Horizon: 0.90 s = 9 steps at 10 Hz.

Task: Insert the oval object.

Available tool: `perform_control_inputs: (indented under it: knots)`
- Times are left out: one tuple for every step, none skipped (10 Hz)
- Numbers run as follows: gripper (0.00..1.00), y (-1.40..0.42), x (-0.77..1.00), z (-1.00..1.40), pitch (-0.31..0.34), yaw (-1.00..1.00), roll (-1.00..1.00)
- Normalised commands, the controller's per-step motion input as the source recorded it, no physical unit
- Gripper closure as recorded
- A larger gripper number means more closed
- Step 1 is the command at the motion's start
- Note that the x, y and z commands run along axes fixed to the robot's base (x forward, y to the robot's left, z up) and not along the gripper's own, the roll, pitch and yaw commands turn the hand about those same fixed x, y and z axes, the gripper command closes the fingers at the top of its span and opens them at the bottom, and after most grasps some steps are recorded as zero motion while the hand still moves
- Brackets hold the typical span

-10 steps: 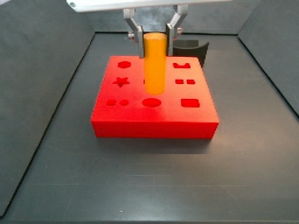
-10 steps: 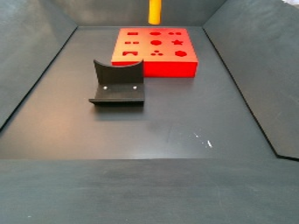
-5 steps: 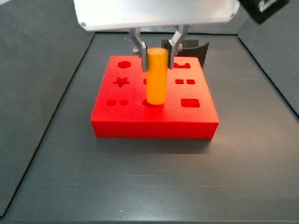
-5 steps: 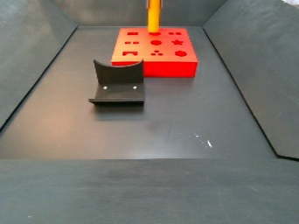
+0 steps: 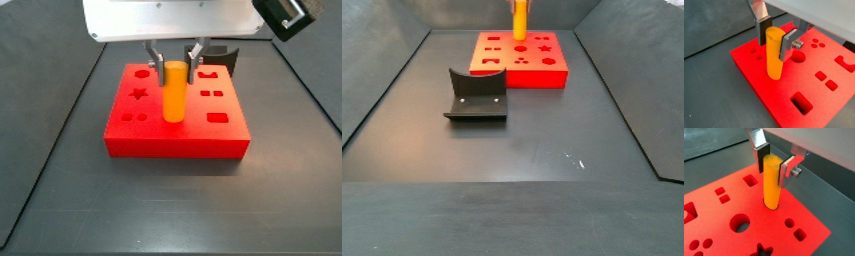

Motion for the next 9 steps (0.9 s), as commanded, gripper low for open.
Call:
perform_control_inputs:
  knots:
    - [1.0, 0.06, 0.11, -0.26, -0.003, 0.07, 0.0]
    - [1.0, 0.0, 0.01, -0.33, -0.017, 0.0, 0.0]
    - [1.0, 0.0, 0.0, -0.48, -0.021, 0.0, 0.02]
    - [1.0, 0.0, 0.0, -0.54, -0.02, 0.0, 0.04]
    - [1.0, 0.0, 0.0, -0.54, -0.021, -0.02, 0.05]
    - [1.0, 0.0, -0.01, -0.5, -0.02, 0.0, 0.09]
    - [1.0, -0.02, 0.0, -0.49, -0.009, 0.0, 0.15]
    - [1.0, -0.09, 0.0, -0.52, 0.0, 0.0, 0.23]
    - [1.0, -0.13, 0.0, -0.53, 0.0, 0.0, 0.25]
